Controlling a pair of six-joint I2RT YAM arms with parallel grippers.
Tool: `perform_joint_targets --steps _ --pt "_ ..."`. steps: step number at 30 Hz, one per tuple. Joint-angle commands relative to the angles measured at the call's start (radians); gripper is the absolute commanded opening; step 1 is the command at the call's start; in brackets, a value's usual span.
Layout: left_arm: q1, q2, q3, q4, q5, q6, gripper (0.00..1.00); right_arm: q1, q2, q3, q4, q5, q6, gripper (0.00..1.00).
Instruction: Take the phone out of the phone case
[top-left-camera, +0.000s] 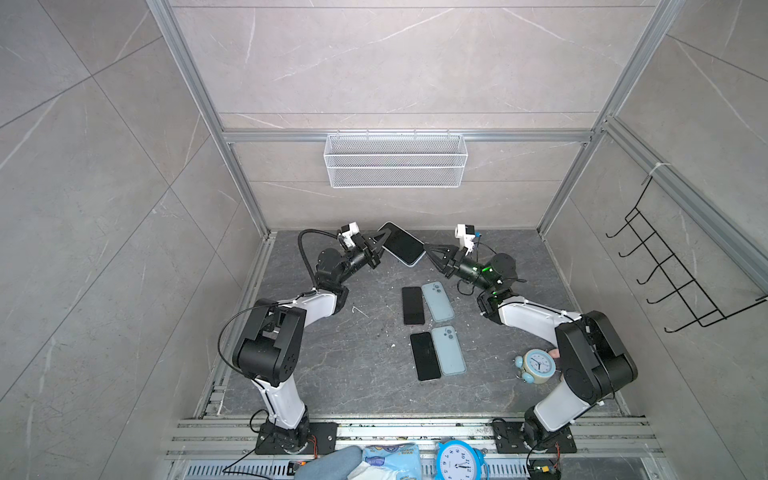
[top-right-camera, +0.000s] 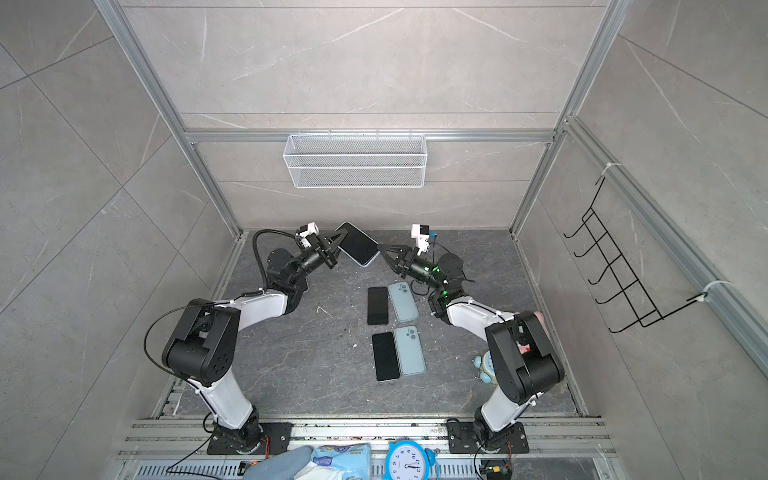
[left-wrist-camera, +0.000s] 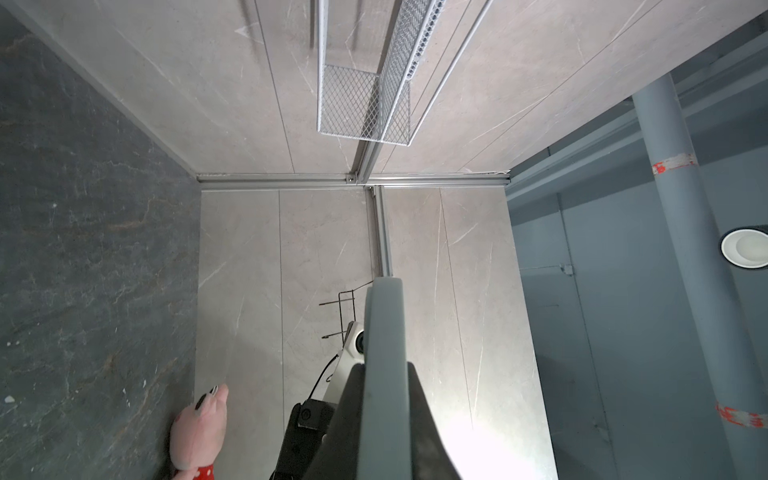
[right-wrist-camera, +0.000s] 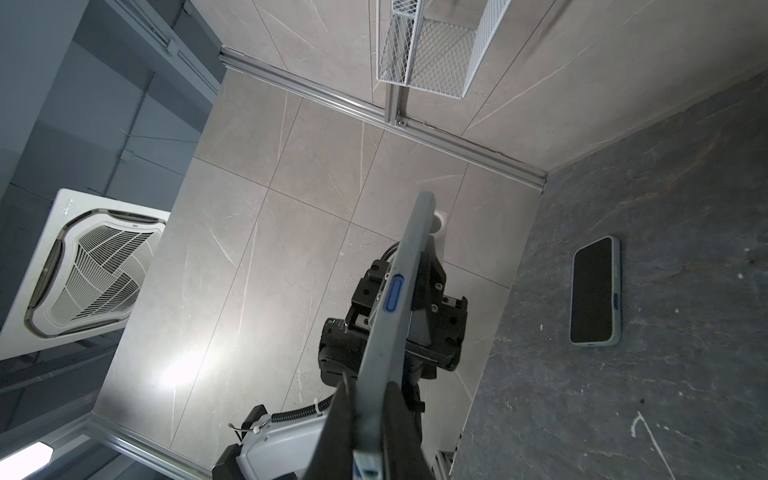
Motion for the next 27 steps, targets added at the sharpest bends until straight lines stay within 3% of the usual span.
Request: perform_joint_targets --steps 1,6,27 --pt "-0.011 0.001 0.031 0.180 -0.020 -0.057 0.00 0.000 0.036 -0.006 0.158 0.065 0.069 0.03" --pt "-0.021 -0.018 0.073 0.182 -0.046 -0.025 0.00 0.001 0.086 -0.010 0.305 0.156 0.177 0.00" --pt "-0.088 0.048 0.365 0.182 -0.127 -0.018 0.00 0.022 0.172 0.244 0.308 0.387 0.442 0.00"
